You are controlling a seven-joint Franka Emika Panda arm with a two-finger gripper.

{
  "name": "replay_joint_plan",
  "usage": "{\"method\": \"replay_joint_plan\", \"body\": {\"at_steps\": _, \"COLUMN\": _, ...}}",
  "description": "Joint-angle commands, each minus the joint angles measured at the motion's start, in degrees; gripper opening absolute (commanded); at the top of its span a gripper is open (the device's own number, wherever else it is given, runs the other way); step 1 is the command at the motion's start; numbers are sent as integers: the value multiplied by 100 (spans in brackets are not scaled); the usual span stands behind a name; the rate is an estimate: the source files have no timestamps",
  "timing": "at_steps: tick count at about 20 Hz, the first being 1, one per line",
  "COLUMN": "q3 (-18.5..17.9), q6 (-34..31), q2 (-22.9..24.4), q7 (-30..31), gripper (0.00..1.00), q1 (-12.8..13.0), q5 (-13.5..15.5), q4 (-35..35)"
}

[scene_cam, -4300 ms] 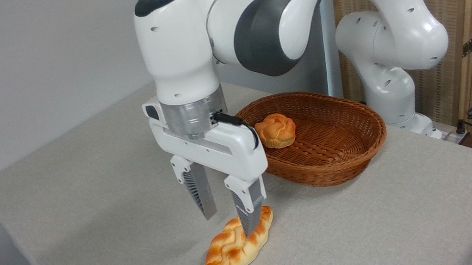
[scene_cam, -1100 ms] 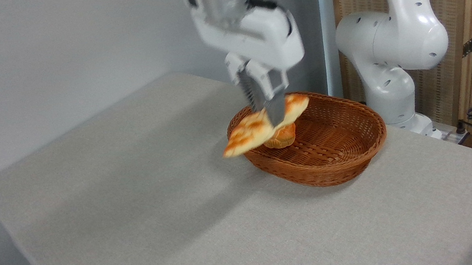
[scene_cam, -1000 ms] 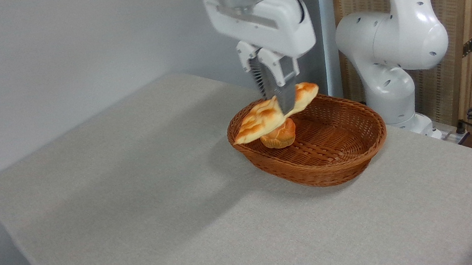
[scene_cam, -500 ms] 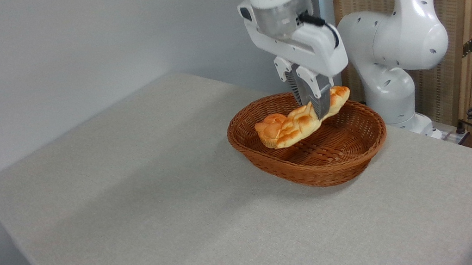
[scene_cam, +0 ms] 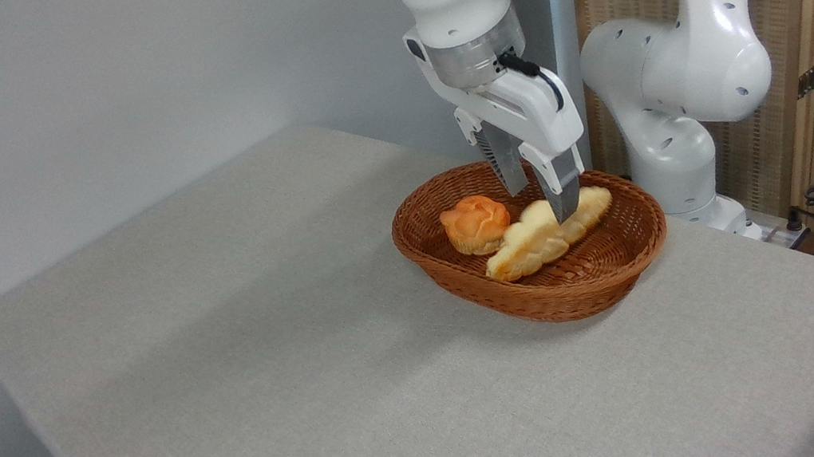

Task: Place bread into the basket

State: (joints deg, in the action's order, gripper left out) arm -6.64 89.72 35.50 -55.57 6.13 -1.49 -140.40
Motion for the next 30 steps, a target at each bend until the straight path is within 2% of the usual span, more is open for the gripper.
{"method": "replay_joint_plan", "body": {"at_steps": 1, "q3": -259, "q6": -8, "q2": -148, "q7": 28, "gripper": 100, "q1": 82, "q5": -106, "q4": 30}}
{"method": "replay_joint_plan", "body": {"at_steps": 5, "q3": -259, "q6": 89, "q2": -122, "q7": -7, "gripper": 100, "q1": 82, "q5": -132, "q4": 144}}
{"method": "replay_joint_plan", "body": {"at_steps": 8, "q3": -259, "q6": 177, "q2": -227, "q7": -51, "gripper": 100, "q1": 82, "q5": -273, "q4": 564}}
{"method": "replay_joint_plan", "body": {"at_steps": 11, "q3": -233, "q6": 177, "q2": -910, "q7": -16, "gripper": 100, "q1": 82, "q5": -177, "q4": 1529}}
{"method": "replay_joint_plan", "body": {"at_steps": 17, "q3": -250, "q6": 177, "q2": -2668, "q7": 28, "gripper": 100, "q1": 82, "q5": 421, "q4": 3973}}
{"method": "replay_joint_plan", "body": {"at_steps": 20, "q3": -216, "q6": 177, "q2": -3276, "q7": 54, "gripper": 100, "q1": 82, "q5": 588, "q4": 4722}}
{"method": "replay_joint_plan", "body": {"at_steps": 22, "q3": -154, "q6": 186, "q2": -3452, "q7": 308, "gripper": 100, "q1": 82, "q5": 676, "q4": 4899}}
{"method": "replay_joint_plan", "body": {"at_steps": 24, "q3": 196, "q6": 186, "q2": -3558, "q7": 642, "gripper": 100, "q1": 38, "q5": 607, "q4": 4943}}
{"method": "replay_joint_plan", "body": {"at_steps": 30, "q3": 452, "q6": 177, "q2": -3629, "q7": 774, "gripper": 100, "q1": -41, "q5": 571, "q4": 4934}}
